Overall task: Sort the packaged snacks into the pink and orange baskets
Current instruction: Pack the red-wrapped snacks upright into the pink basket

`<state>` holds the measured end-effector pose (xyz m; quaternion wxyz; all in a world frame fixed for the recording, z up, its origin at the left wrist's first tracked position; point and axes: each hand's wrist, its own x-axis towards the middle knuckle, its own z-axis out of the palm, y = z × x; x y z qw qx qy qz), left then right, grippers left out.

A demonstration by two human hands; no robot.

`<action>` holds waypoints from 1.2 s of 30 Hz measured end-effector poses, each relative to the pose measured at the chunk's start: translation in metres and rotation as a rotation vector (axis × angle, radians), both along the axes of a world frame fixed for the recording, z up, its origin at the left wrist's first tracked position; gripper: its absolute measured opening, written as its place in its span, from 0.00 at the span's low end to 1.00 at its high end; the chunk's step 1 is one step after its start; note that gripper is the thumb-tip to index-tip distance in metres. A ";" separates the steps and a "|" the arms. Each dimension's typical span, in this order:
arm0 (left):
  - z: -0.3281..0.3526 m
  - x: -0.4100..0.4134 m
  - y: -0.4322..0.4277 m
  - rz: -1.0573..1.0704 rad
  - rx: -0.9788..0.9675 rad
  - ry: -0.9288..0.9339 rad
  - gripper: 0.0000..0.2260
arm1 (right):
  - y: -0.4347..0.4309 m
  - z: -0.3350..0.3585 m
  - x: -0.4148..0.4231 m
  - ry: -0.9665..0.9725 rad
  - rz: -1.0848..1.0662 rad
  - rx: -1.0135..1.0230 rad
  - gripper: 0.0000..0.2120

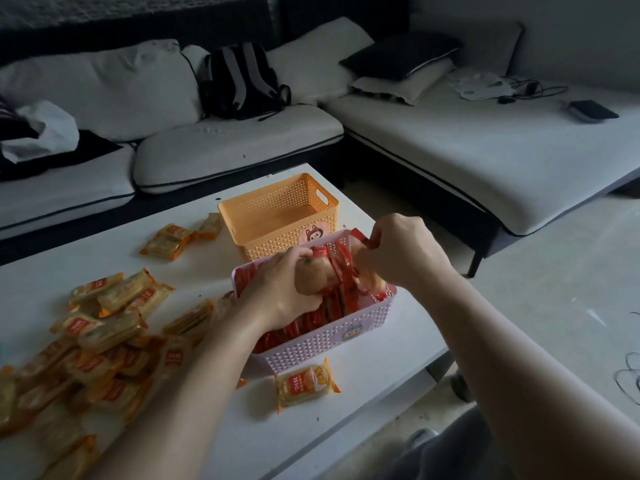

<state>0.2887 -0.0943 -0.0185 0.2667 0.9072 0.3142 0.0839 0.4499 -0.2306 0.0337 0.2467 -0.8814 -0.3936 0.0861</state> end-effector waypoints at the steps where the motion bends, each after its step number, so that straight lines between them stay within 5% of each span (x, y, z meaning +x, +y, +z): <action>1: 0.002 -0.001 0.001 0.033 -0.044 -0.057 0.33 | 0.002 -0.002 -0.004 -0.008 0.007 -0.031 0.11; 8: 0.012 -0.008 0.001 0.171 -0.259 -0.305 0.34 | 0.003 -0.003 -0.006 -0.051 -0.002 -0.106 0.11; 16: 0.010 0.001 -0.007 0.230 -0.505 -0.545 0.18 | 0.015 -0.032 -0.022 -0.223 0.167 -0.397 0.11; 20: 0.018 0.005 -0.009 0.264 -0.650 -0.605 0.19 | 0.010 -0.020 -0.011 -0.240 0.096 -0.300 0.18; 27: 0.026 0.010 -0.018 0.357 -0.893 -0.680 0.13 | 0.024 -0.047 -0.013 -0.196 0.244 -0.574 0.10; 31: 0.029 0.011 -0.026 0.352 -1.040 -0.693 0.14 | 0.018 -0.021 0.004 -0.028 0.051 -0.217 0.14; 33: 0.027 0.015 -0.028 0.311 -1.038 -0.668 0.14 | 0.011 -0.008 0.007 0.405 -0.023 0.078 0.19; 36: 0.022 0.022 -0.035 0.112 -0.831 -0.563 0.13 | 0.001 0.004 0.003 0.971 0.014 0.123 0.33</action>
